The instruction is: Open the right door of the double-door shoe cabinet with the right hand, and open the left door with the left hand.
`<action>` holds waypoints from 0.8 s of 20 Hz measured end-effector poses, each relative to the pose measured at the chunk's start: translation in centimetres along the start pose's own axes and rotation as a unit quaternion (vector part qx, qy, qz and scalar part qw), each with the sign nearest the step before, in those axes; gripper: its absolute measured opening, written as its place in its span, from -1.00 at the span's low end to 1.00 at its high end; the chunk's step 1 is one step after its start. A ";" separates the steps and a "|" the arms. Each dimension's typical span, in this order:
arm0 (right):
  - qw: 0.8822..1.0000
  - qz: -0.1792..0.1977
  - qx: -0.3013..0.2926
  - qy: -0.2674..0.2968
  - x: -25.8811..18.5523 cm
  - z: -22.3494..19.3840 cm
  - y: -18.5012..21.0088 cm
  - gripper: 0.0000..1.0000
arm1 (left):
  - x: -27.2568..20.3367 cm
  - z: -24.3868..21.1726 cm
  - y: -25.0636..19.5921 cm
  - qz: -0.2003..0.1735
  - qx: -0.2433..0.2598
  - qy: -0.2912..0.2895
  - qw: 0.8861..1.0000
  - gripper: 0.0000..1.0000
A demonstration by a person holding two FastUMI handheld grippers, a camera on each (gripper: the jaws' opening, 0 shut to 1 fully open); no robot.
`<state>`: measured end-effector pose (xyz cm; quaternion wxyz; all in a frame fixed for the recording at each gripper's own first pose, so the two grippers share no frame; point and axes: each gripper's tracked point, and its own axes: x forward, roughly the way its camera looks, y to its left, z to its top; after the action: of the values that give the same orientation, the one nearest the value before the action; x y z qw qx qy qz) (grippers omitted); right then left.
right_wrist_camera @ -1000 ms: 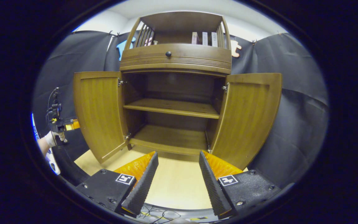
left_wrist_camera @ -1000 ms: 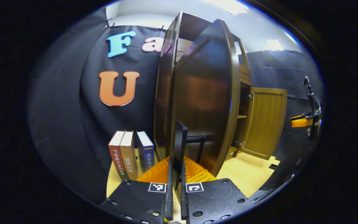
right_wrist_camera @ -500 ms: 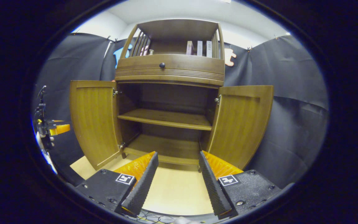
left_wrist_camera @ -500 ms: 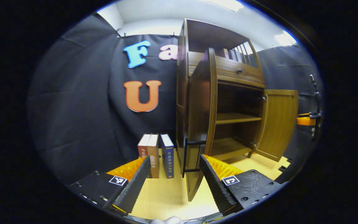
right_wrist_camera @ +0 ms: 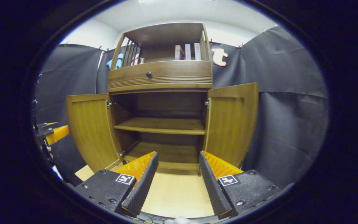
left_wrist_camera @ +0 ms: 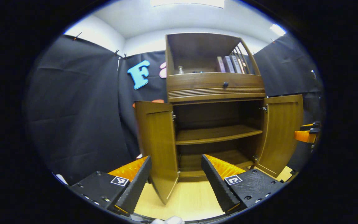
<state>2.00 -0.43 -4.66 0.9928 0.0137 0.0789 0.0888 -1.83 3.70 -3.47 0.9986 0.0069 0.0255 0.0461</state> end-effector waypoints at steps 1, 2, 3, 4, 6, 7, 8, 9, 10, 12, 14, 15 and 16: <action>1.000 -0.001 0.002 -0.002 -0.1 0.1 -0.6 0.68 | -0.2 0.0 -1.6 -0.004 -0.005 0.003 1.000 0.92; 1.000 -0.002 0.006 -0.002 -0.2 0.4 -1.5 0.68 | -0.3 0.0 -2.9 -0.002 -0.006 0.006 1.000 0.92; 1.000 -0.002 0.010 -0.002 -0.4 0.5 -2.0 0.68 | -0.2 0.1 -4.1 -0.003 -0.004 0.007 1.000 0.92; 1.000 -0.002 0.013 -0.002 -0.6 0.4 -2.6 0.68 | 0.1 0.2 -5.3 -0.006 -0.003 0.009 1.000 0.92; 1.000 -0.004 0.015 -0.003 -0.9 0.5 -3.5 0.68 | 0.0 -0.3 -7.2 -0.013 -0.013 0.021 1.000 0.92; 1.000 -0.006 0.018 -0.004 -1.0 0.6 -3.9 0.68 | -0.1 -0.4 -8.0 -0.017 -0.021 0.026 0.999 0.92; 1.000 -0.006 0.020 -0.005 -1.1 0.7 -4.3 0.69 | -0.2 -0.6 -8.5 -0.017 -0.027 0.029 0.999 0.92; 1.000 -0.005 0.020 -0.006 -1.1 0.7 -4.5 0.69 | -0.4 -0.6 -8.8 -0.017 -0.031 0.031 0.999 0.92; 1.000 -0.004 0.020 -0.007 -1.2 0.8 -4.5 0.68 | -0.6 -0.5 -9.0 -0.016 -0.034 0.031 0.999 0.92; 1.000 -0.003 0.020 -0.010 -1.3 1.0 -4.7 0.68 | -0.9 -0.3 -9.1 -0.012 -0.033 0.032 0.999 0.96; 1.000 -0.003 0.020 -0.016 -1.4 1.4 -4.8 0.68 | -1.2 0.1 -9.0 -0.008 -0.028 0.027 0.999 0.92; 1.000 -0.002 0.020 -0.017 -1.5 1.1 -4.4 0.68 | -1.3 0.3 -9.0 -0.007 -0.025 0.024 0.999 0.92; 1.000 -0.001 0.019 -0.018 -1.5 1.1 -4.4 0.68 | -1.3 0.5 -9.0 -0.005 -0.022 0.020 1.000 0.92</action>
<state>1.51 -4.99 -3.57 0.9937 0.0342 0.0629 0.0856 -2.24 -5.39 -3.08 0.9980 -0.0158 0.0448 0.0413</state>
